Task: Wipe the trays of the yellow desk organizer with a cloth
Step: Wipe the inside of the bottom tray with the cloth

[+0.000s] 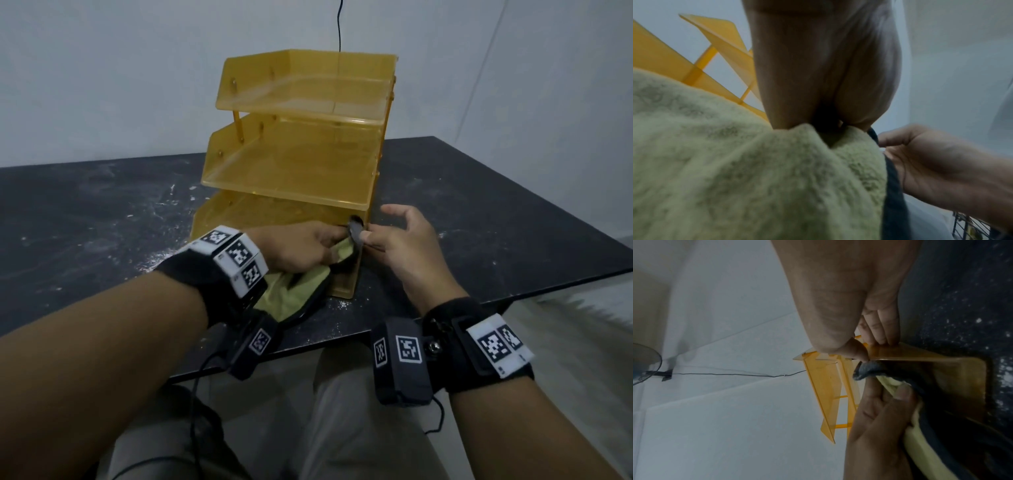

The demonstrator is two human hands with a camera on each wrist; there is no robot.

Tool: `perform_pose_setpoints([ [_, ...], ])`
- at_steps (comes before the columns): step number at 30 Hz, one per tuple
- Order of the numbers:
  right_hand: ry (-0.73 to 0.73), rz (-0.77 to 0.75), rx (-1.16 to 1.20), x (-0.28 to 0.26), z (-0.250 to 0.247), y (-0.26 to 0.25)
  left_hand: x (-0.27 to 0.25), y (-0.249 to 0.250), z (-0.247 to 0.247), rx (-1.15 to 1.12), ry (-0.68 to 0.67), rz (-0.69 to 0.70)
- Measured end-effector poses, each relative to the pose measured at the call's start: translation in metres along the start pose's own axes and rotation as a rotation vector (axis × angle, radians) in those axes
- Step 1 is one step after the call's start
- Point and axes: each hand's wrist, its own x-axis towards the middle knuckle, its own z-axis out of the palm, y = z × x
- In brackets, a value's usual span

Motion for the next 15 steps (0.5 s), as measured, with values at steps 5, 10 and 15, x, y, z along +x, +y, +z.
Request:
perform_pose_setpoints([
  [5,-0.02,-0.019,-0.08,-0.003,0.004,-0.002,-0.03,-0.01,-0.002,-0.069,-0.151,0.087],
  [10,-0.026,0.026,0.044,-0.004,0.001,0.004,-0.008,0.0,0.007,-0.204,0.107,0.099],
  [15,0.008,-0.007,-0.055,-0.005,0.0,0.007,0.009,0.006,0.016,0.092,0.195,0.069],
])
